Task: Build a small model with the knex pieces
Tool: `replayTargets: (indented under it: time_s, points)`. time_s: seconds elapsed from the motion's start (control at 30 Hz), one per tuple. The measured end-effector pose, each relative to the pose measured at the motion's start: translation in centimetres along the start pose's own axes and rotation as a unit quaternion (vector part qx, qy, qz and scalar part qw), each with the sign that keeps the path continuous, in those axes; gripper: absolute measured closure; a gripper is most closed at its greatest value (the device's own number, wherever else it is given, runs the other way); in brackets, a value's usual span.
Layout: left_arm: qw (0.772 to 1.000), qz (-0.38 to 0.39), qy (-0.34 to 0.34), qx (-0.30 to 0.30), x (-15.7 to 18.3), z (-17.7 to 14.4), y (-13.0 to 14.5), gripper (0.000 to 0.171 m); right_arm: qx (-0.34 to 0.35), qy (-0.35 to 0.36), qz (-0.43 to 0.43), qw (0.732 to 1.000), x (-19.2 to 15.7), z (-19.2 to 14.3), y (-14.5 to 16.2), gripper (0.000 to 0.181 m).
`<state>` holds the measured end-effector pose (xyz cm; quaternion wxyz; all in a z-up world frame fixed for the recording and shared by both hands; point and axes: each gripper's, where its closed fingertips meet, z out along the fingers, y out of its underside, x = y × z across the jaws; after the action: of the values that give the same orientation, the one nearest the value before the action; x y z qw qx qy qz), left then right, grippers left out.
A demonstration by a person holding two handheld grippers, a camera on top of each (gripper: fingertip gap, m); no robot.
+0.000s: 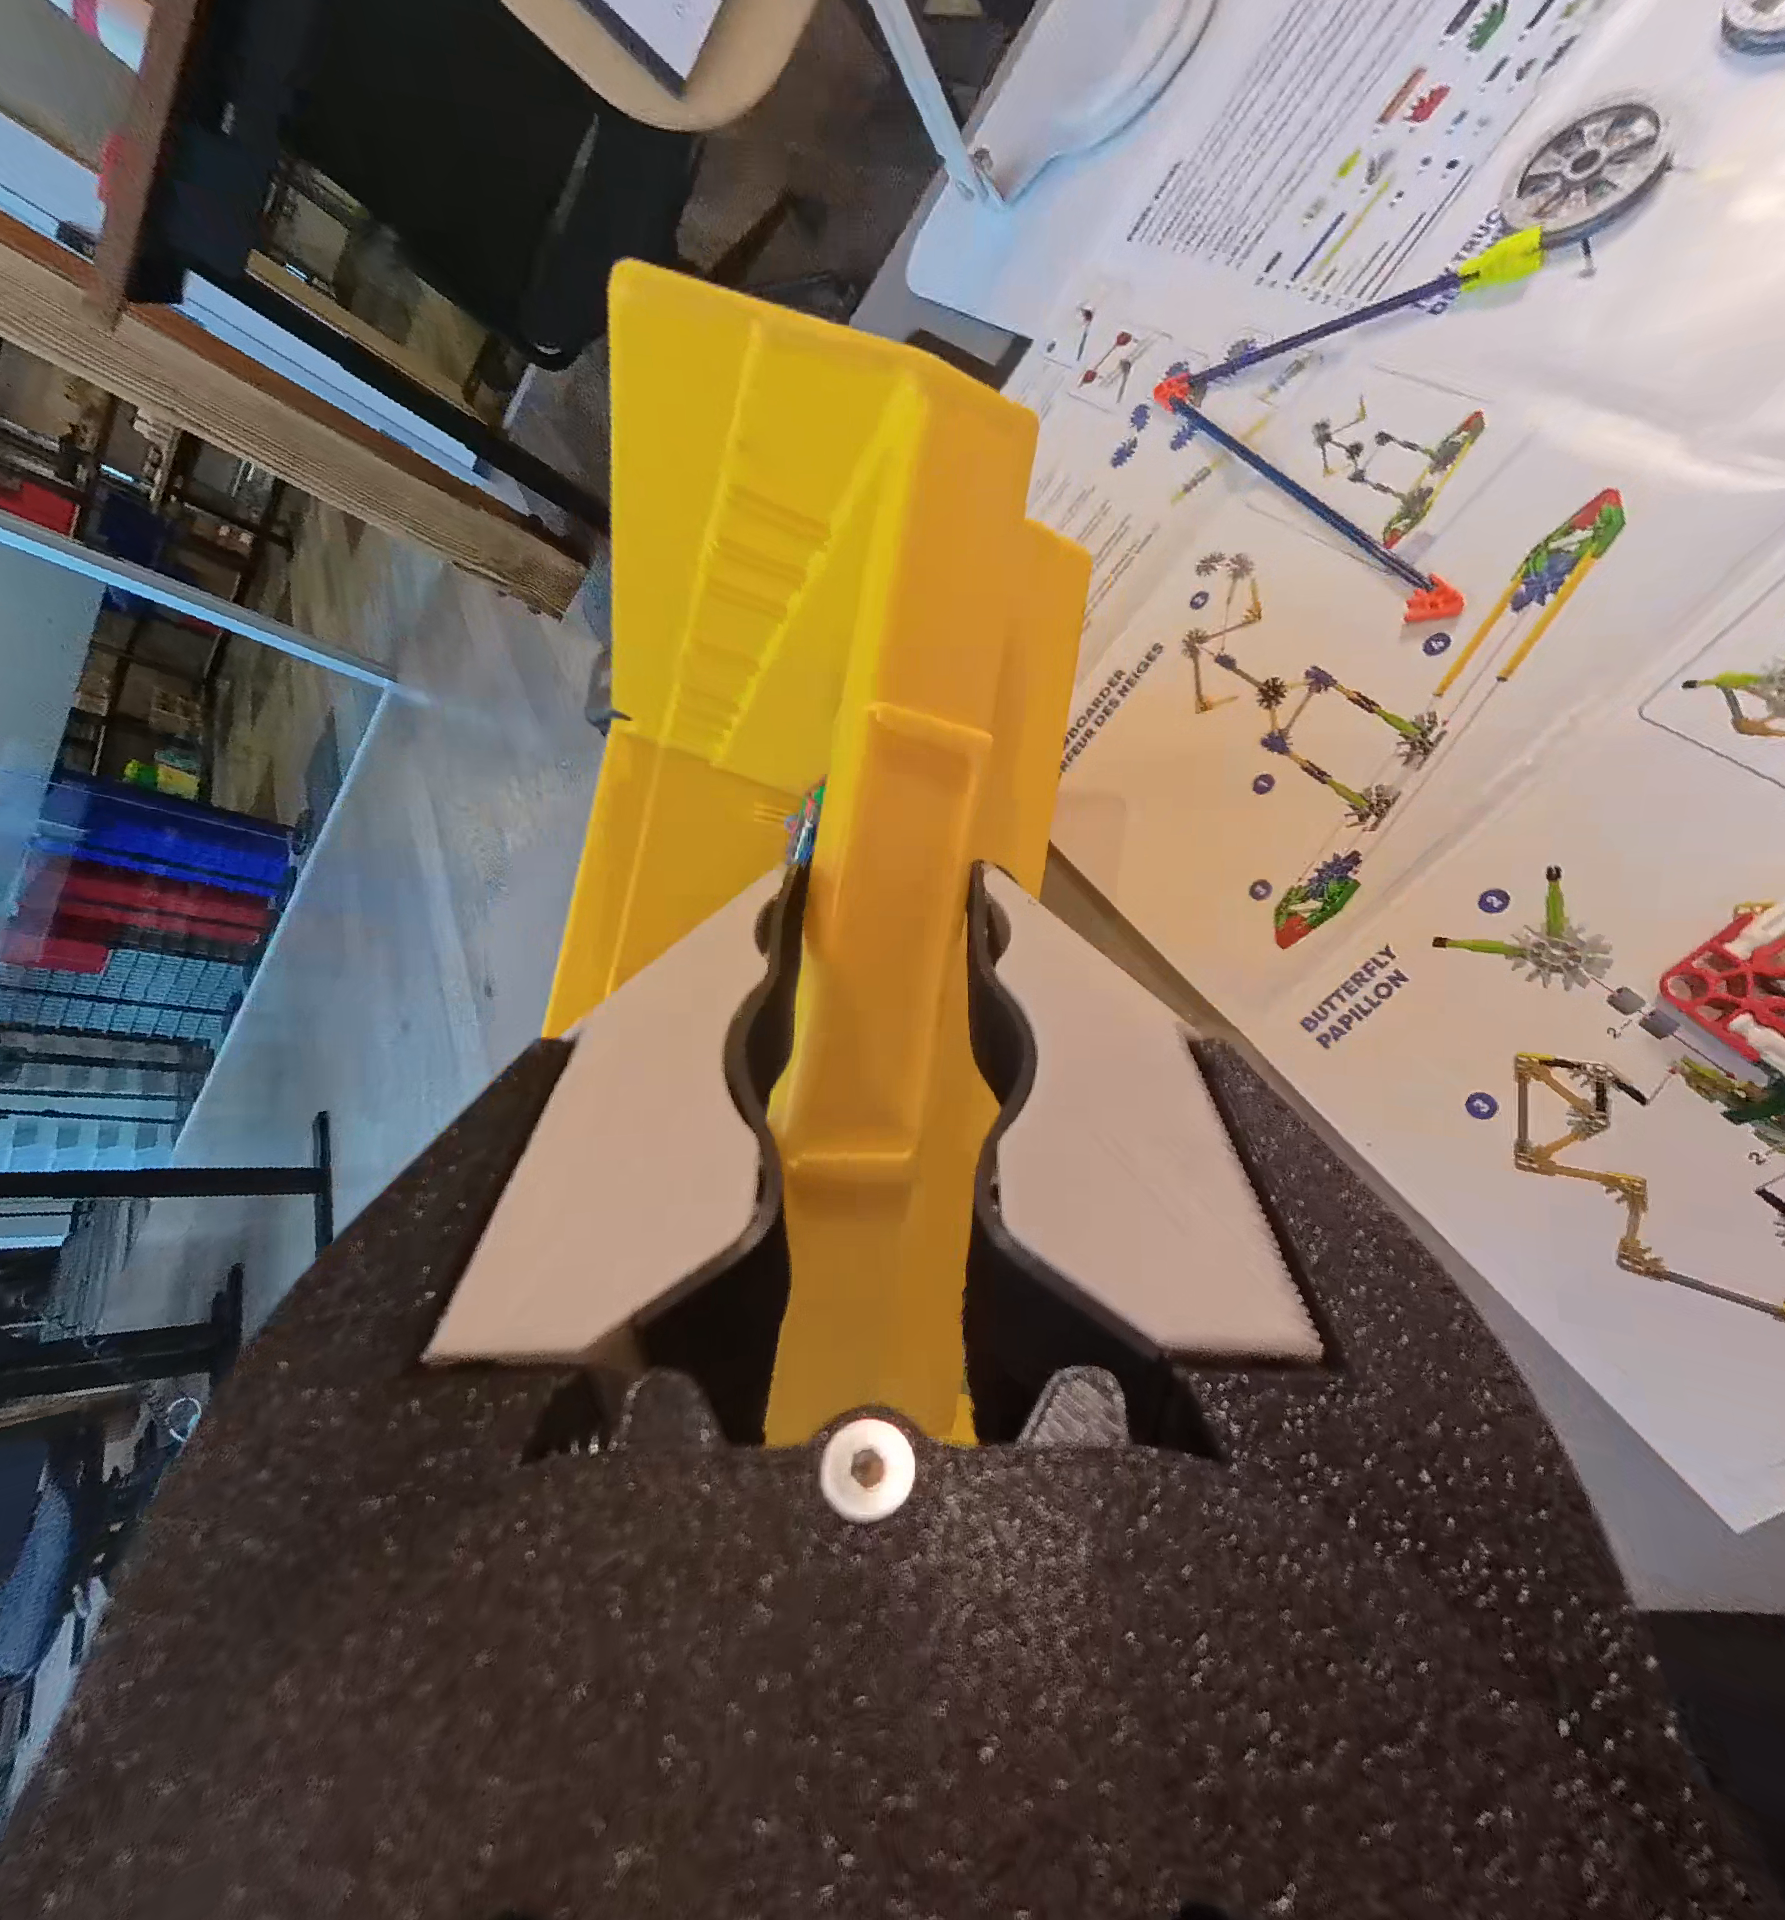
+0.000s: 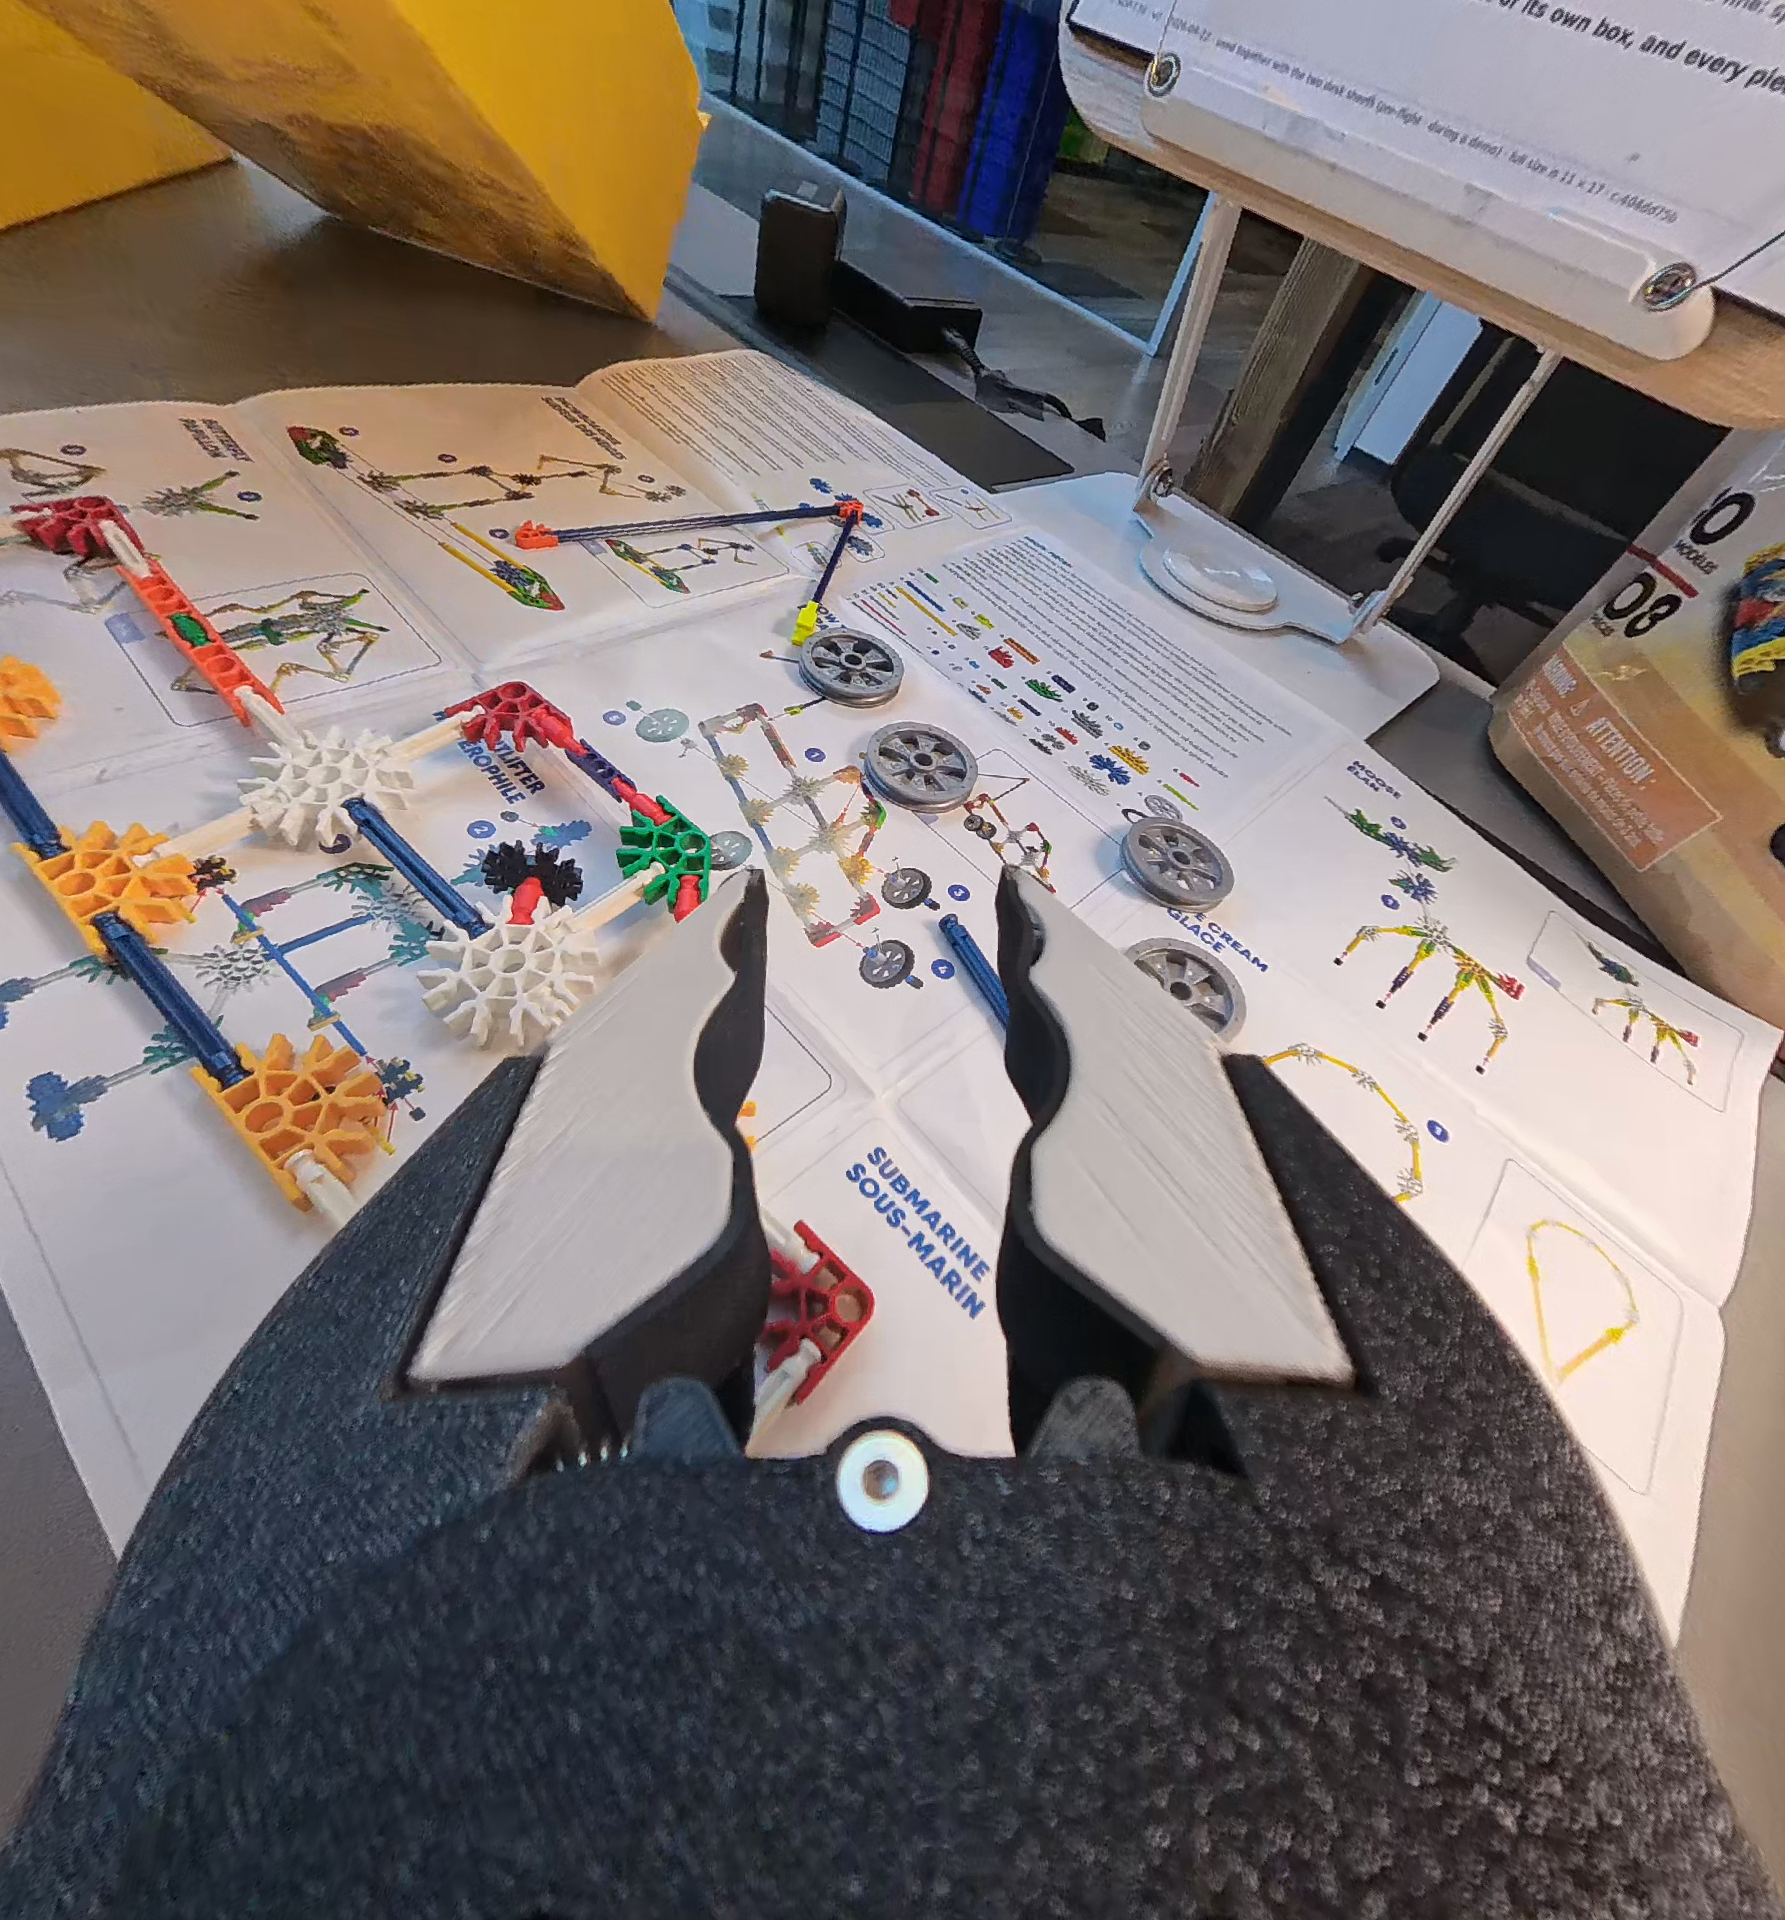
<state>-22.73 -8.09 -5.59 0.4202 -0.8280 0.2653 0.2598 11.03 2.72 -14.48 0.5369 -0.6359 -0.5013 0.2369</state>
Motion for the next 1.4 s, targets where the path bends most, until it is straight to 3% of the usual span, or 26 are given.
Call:
replayTargets:
  time_s: [0.17,0.33,0.5,0.73,0.83,0.9,0.97,1.03,1.13,1.23,1.33,1.4]
  points:
    - [0.998,-0.041,0.038,-0.011,-0.2,2.5,1.3,0.142,0.01,0.002,0.009,1.0,0.3,-0.6,-0.3,0.138]
    - [0.992,-0.065,0.099,-0.037,4.9,4.2,3.3,0.145,0.022,0.007,0.013,1.0,0.6,-1.2,-0.7,0.139]
    - [0.988,-0.082,0.12,-0.057,8.5,5.3,5.1,0.15,0.023,-0.001,0.027,0.999,0.6,-1.0,-0.5,0.138]
    - [0.983,-0.111,0.133,-0.055,8.9,5.1,5.2,0.153,0.015,-0.005,0.021,1.0,0.2,-0.8,-0.3,0.138]
    - [0.974,-0.156,0.165,0.009,6.7,2.4,2.5,0.148,0.014,-0.003,0.022,1.0,0.2,-0.8,-0.3,0.138]
    - [0.975,-0.18,0.125,0.038,1.6,0.8,1.8,0.146,0.015,-0.002,0.024,1.0,0.2,-0.8,-0.3,0.138]
    - [0.978,-0.197,0.063,0.036,-4.9,0.1,2.8,0.149,0.015,-0.003,0.027,1.0,0.2,-0.8,-0.3,0.138]
    - [0.976,-0.213,0.045,-0.001,-10.0,0.9,5.0,0.149,0.014,-0.003,0.026,1.0,0.2,-0.7,-0.3,0.138]
    - [0.968,-0.204,0.093,-0.115,-13.5,4.8,9.8,0.149,0.015,0.0,0.022,1.0,0.2,-0.7,-0.3,0.138]
    - [0.948,-0.159,0.148,-0.232,-13.6,9.0,14.2,0.152,0.014,0.009,0.02,1.0,0.4,-0.8,-0.4,0.138]
    - [0.912,-0.077,0.201,-0.349,-11.6,11.5,18.0,0.151,0.013,0.022,0.018,1.0,0.8,-0.9,-0.3,0.138]
    - [0.885,-0.011,0.208,-0.416,-10.9,12.7,20.2,0.16,0.012,0.027,0.02,0.999,1.1,-0.9,-0.2,0.138]
